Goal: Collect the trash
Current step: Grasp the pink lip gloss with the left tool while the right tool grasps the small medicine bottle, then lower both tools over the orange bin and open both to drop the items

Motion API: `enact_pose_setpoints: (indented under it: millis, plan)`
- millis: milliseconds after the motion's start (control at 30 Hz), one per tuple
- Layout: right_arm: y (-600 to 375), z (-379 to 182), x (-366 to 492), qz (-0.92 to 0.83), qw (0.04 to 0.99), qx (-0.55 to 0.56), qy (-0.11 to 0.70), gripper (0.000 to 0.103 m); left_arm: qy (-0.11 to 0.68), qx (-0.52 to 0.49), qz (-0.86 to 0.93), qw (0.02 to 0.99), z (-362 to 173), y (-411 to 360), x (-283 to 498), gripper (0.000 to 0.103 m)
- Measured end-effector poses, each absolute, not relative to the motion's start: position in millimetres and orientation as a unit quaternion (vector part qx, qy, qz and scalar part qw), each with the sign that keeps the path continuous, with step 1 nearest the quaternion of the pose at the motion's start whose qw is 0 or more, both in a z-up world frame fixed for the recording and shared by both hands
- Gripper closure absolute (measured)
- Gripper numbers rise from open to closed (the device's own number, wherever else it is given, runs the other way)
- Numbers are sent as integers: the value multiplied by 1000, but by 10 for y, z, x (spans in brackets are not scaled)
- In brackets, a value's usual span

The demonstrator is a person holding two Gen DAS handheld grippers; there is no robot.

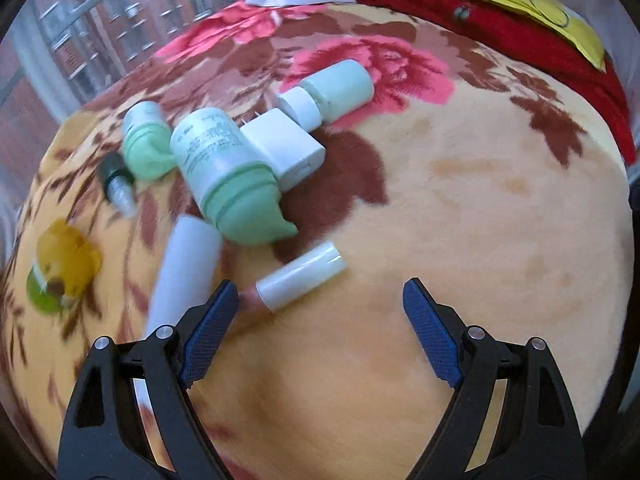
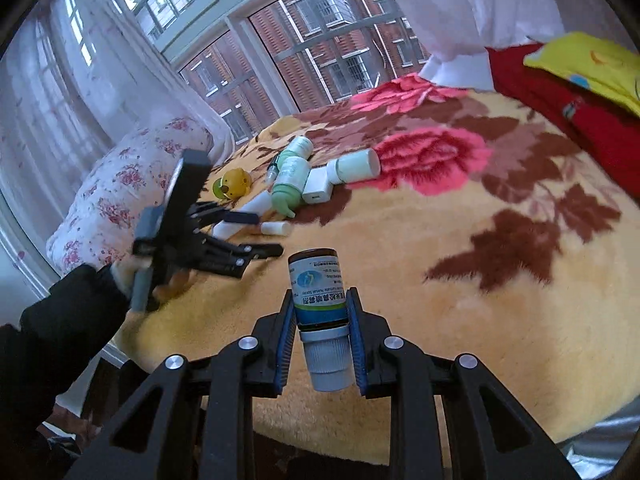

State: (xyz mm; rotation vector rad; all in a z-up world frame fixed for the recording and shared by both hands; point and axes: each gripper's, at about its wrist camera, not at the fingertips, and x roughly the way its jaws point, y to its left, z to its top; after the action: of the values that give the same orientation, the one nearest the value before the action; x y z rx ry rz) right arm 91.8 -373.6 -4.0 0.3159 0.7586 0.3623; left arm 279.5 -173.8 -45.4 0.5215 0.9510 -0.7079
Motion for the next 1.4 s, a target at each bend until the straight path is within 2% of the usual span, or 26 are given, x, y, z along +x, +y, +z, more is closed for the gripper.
enact_pose_setpoints:
  millis: [133, 233, 333, 367, 433, 500, 667, 867, 1000, 1167, 1400]
  plan:
    - [-3727, -91, 907, 164, 903, 156, 366, 78, 455, 247, -383, 765, -557, -1693, 2966, 21]
    - [-3678, -121, 920, 163, 902, 156, 367, 78, 440, 255, -406, 759, -581, -1639, 2935, 28]
    - [-3610, -137, 943, 160, 904, 150, 367, 78, 431, 246, -413, 764, -551, -1538, 2925, 55]
    - [-3598, -144, 955, 160, 904, 150, 366, 78, 431, 241, -408, 768, -549, -1522, 2939, 69]
    - [-3554, -172, 995, 160, 903, 153, 368, 78, 434, 225, -396, 777, -538, -1502, 2935, 76]
    - [-3520, -192, 1018, 161, 902, 158, 369, 78, 418, 250, -376, 788, -547, -1578, 2814, 84]
    - [-3385, -208, 1051, 173, 897, 168, 371, 78, 395, 281, -300, 822, -554, -1708, 2559, 85]
    - [-3124, -231, 1028, 174, 900, 153, 370, 78, 400, 188, -232, 867, -304, -1420, 2366, 85]
    - [-2931, -177, 915, 182, 904, 151, 356, 78, 369, 124, -220, 894, -26, -1140, 1823, 85]
    - [-2630, -68, 605, 203, 911, 129, 336, 78, 338, 121, -186, 914, 128, -886, 871, 85]
    - [-2101, -161, -91, 222, 908, 84, 344, 78, 377, 78, -140, 912, -184, -525, -110, 85]
